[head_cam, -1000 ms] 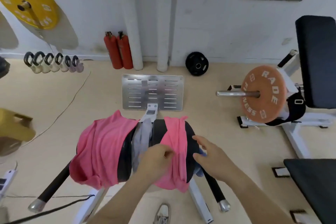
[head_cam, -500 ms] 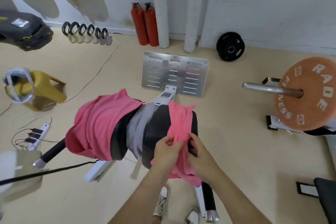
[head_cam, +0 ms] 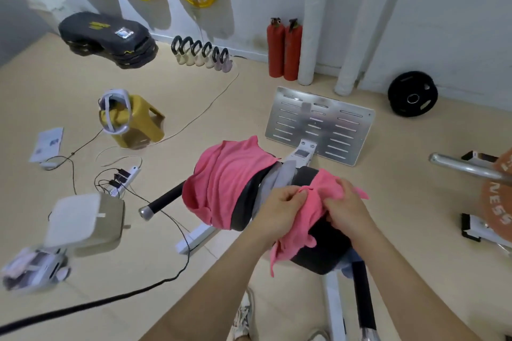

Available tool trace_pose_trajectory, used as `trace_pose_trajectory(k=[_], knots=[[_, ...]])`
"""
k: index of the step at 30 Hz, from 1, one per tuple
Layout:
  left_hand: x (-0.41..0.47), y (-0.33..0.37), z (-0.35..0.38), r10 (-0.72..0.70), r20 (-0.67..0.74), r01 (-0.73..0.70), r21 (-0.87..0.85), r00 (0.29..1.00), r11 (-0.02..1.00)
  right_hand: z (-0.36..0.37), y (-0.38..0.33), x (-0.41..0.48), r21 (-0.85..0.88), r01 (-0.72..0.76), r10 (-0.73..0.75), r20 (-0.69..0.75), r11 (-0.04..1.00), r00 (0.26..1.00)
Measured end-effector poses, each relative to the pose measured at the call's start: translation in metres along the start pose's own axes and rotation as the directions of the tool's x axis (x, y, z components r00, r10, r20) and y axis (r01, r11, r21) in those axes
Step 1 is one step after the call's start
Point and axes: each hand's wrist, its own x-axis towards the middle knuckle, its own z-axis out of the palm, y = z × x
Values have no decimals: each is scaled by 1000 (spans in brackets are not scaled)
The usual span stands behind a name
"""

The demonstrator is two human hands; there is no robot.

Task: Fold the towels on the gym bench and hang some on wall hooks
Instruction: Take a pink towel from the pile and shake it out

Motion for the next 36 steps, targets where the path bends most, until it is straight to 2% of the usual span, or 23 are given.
trace_pose_trajectory(k=[2, 3, 5, 7, 8, 11, 15, 17, 19, 22, 25, 27, 29, 32, 34, 36], knots=[[-1, 17, -24, 112, 73, -122, 149, 991, 981, 9, -16, -3, -221, 97, -114, -67, 970, 991], [-2, 27, -38, 153, 113, -174, 204, 982, 963, 14, -26, -5, -243, 155, -173, -56, 958, 983], [-7, 45, -67, 219, 175, -255, 220, 960, 942, 25, -53, -10, -129, 273, -269, 47, 953, 962], [-11, 62, -100, 275, 205, -313, 187, 939, 931, 32, -80, -17, 39, 315, -317, 151, 948, 936], [-13, 69, -117, 294, 216, -332, 164, 931, 929, 33, -93, -21, 69, 325, -332, 172, 943, 928], [-23, 89, -165, 327, 285, -372, 121, 901, 920, 28, -125, -24, 38, 371, -368, 249, 928, 896], [-27, 105, -218, 233, 370, -312, 171, 899, 934, 28, -171, -22, 39, 349, -321, 498, 936, 806], [-24, 112, -243, 196, 350, -277, 197, 916, 940, 35, -192, -17, 120, 327, -343, 493, 937, 799], [-23, 123, -261, 215, 287, -278, 200, 934, 940, 42, -212, -14, 272, 250, -353, 460, 929, 815], [-19, 143, -279, 343, 162, -377, 298, 925, 877, 55, -238, -17, 452, 146, -357, 426, 880, 831], [-13, 162, -301, 487, -6, -455, 347, 873, 820, 62, -259, -20, 555, 2, -329, 490, 832, 807], [-14, 178, -318, 549, -56, -503, 333, 834, 798, 61, -275, -18, 490, 96, -363, 486, 867, 796], [-18, 193, -336, 580, 39, -542, 413, 813, 732, 63, -293, -17, 442, 249, -442, 413, 862, 796], [-14, 207, -368, 598, 148, -576, 523, 787, 628, 80, -324, -20, 432, 369, -520, 314, 823, 794], [-7, 213, -393, 625, 180, -590, 597, 759, 544, 94, -343, -25, 229, 497, -542, 224, 837, 810], [-1, 214, -417, 653, 240, -587, 713, 718, 383, 104, -358, -30, -149, 563, -542, 164, 813, 825]])
